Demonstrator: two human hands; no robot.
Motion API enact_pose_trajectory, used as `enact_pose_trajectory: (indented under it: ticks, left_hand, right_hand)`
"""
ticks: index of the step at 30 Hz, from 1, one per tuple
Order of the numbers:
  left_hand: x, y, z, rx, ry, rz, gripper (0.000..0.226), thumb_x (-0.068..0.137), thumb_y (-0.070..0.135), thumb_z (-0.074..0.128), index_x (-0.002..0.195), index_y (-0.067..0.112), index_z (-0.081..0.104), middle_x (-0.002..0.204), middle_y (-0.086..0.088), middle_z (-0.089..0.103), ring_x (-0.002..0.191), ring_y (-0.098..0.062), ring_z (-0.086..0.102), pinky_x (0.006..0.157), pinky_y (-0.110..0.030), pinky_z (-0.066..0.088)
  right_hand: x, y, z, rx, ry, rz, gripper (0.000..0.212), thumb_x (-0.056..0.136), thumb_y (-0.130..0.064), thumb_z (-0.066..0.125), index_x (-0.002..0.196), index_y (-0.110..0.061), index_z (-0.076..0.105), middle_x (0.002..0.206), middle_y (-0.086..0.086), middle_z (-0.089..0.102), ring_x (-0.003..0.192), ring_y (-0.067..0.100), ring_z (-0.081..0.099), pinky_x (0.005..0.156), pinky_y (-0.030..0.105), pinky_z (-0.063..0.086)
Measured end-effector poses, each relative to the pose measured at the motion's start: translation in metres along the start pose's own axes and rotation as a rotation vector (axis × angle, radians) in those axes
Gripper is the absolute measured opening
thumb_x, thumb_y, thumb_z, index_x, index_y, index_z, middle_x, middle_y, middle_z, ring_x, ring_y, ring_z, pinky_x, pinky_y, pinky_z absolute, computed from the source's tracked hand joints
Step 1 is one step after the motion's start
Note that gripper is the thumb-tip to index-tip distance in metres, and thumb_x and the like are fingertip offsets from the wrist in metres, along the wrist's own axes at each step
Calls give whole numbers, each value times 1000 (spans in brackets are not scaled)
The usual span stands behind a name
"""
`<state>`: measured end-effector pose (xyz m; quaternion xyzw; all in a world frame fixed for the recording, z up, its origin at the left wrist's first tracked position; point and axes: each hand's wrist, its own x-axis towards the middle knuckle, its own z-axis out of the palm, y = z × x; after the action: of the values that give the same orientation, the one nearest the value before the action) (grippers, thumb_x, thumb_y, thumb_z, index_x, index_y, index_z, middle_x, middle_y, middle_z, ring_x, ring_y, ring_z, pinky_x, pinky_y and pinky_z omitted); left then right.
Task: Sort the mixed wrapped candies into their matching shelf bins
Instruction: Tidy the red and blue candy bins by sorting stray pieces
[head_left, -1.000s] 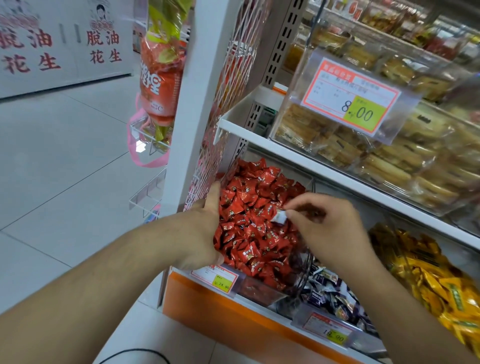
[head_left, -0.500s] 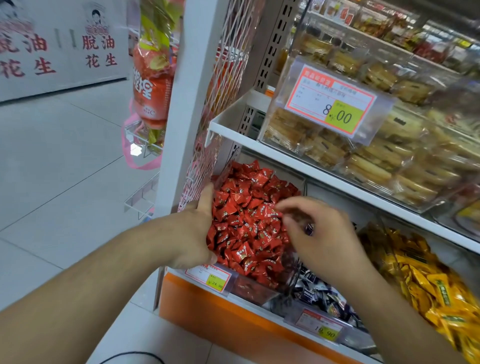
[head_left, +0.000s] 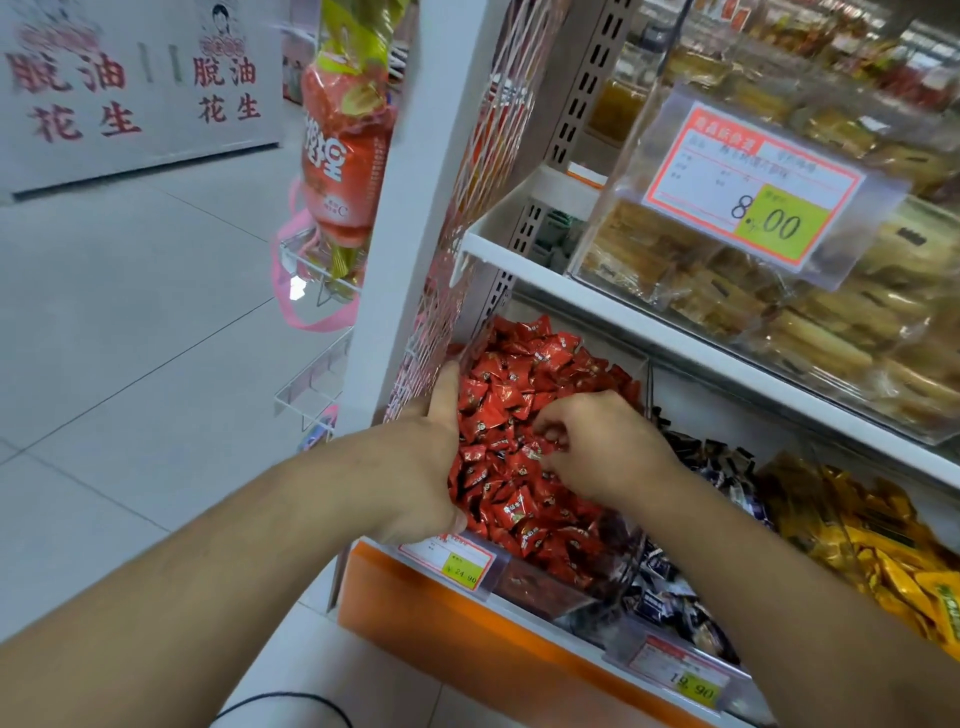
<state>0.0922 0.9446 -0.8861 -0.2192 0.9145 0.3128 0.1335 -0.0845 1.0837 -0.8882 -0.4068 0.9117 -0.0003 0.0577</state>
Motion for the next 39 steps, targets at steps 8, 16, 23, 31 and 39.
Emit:
enact_pose_trajectory:
  ticks: [8,16,23,31,39]
  left_hand:
    - [-2,1,0,2,22,2,133,91,38,75,144,31,-47,171,-1,-12,145,-29,40,74,-24,48]
    - [-2,2,-1,-8,6,10,132,91,39,75,145,29,-46,171,-1,-9,148,-29,35,89,-29,45]
    - [-1,3,-1,-16,-1,2,134,90,37,76,144,31,-47,171,-2,-8,145,-30,40,81,-28,45]
    - [-3,4,-2,-13,-13,21,134,90,37,76,144,30,-46,171,-3,-7,149,-28,34,110,-35,39]
    - [-6,5,-4,-25,-14,15,136,88,38,78,144,34,-46,172,-3,-1,151,-28,31,115,-37,35]
  right_hand:
    - [10,1,3,126,-44,-14,22,92,-22,69,102,-40,78,102,-18,76,86,3,71,82,35,63]
    - [0,-3,-4,181,-34,-16,18,89,-16,75,80,-31,77,79,-12,73,71,10,70,70,39,64]
    - [-35,5,-29,503,147,-31,10,89,-30,82,85,-36,74,95,-23,73,83,-5,66,69,19,49]
    - [-111,54,-42,710,413,148,9,93,-19,76,93,-27,71,90,-13,73,88,4,70,85,27,56]
    - [-119,54,-29,231,357,31,33,98,-23,68,129,-33,64,123,-25,54,114,-8,47,97,-1,26]
